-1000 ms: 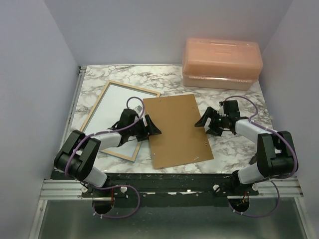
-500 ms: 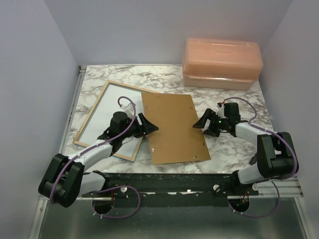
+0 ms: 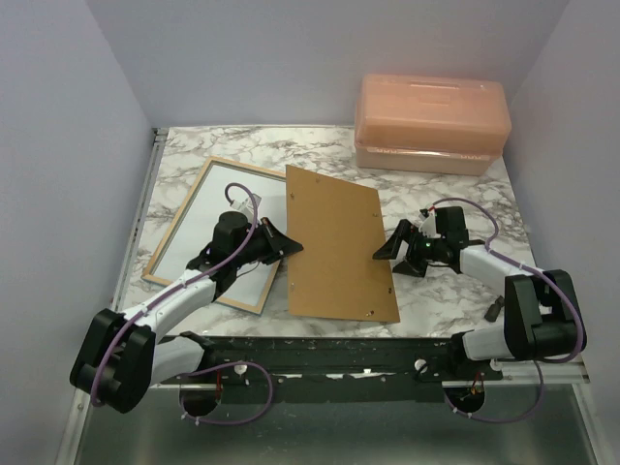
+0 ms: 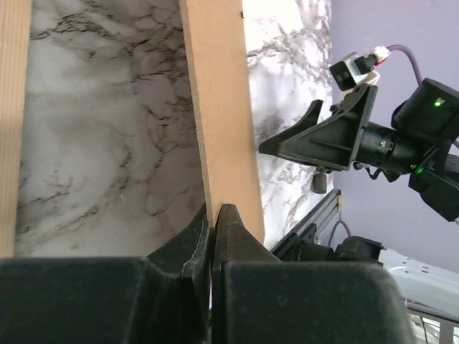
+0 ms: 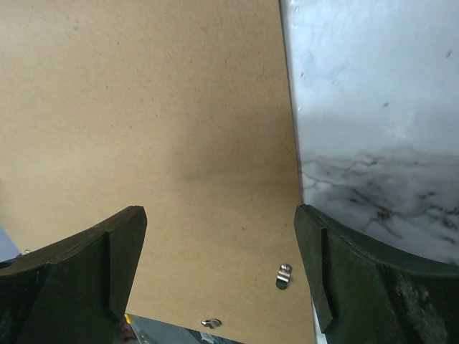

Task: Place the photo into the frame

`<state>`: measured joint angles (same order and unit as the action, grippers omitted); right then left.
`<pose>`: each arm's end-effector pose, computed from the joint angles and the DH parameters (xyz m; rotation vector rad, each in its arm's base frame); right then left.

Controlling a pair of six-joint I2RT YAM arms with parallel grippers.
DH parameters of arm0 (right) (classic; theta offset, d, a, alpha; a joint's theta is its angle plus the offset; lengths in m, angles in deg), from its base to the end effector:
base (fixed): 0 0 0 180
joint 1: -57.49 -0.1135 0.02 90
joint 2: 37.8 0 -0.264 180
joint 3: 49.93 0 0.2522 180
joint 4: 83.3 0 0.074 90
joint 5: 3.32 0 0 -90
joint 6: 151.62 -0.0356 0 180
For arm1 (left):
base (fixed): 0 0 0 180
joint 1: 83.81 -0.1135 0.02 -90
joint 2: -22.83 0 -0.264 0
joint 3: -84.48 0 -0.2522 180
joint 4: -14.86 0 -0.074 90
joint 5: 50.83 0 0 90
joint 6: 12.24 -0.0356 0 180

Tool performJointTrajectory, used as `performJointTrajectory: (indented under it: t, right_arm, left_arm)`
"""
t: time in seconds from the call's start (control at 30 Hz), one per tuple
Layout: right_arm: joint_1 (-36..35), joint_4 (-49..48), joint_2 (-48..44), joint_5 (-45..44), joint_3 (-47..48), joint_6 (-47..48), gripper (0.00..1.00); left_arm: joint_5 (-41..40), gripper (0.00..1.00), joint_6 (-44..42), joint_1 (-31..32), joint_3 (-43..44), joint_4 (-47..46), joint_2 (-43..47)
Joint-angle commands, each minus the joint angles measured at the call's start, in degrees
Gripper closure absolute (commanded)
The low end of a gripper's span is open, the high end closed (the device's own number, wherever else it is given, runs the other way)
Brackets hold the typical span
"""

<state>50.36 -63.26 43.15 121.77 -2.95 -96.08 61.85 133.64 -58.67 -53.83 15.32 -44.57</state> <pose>0.2438 0.0511 0.1499 0.3509 2.5611 1.0566 0.2129 -0.1151 0.2007 -0.3218 2.2192 -1.2395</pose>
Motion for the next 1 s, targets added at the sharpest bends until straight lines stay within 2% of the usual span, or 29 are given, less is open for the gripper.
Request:
performJointTrajectory:
  t: [0.0,0.1,0.2,0.37,0.53,0.73,0.97]
  right_arm:
    - [-0.77,7.18,-5.12,-2.29,2.08,1.79,0.06]
    - [-0.77,9.44,-8.85,-3.4,3.98,2.85,0.0]
    - [-0.77,10.66,-11.18,-2.99,5.63,3.32,0.0]
    - [-0.76,10.53,-12.56,1.83,8.29,2.6,0.0]
    - [-0.77,6.49,-12.08,7.82,9.51,0.84,0.0]
    - [-0.73,-0.65,-10.91,15.91,9.5,-2.46,0.0]
    - [-0.74,-20.44,-15.67,25.73,6.18,-15.9,0.04]
  left_arm:
    - [-1.71,1.0,-3.74,-0.76,2.07,6.07,6.59]
    - [0.56,1.0,-3.52,-3.25,2.84,7.97,11.63]
    - [4.2,1.0,-2.91,-6.14,3.55,9.03,16.92]
    - [11.69,1.0,-2.68,-10.94,6.46,11.97,23.62]
    - [19.94,1.0,-0.6,-13.77,9.04,12.23,27.02]
    - [25.67,1.0,3.83,-14.77,9.74,7.68,29.07]
    - [26.88,1.0,7.67,-16.33,7.1,1.02,28.53]
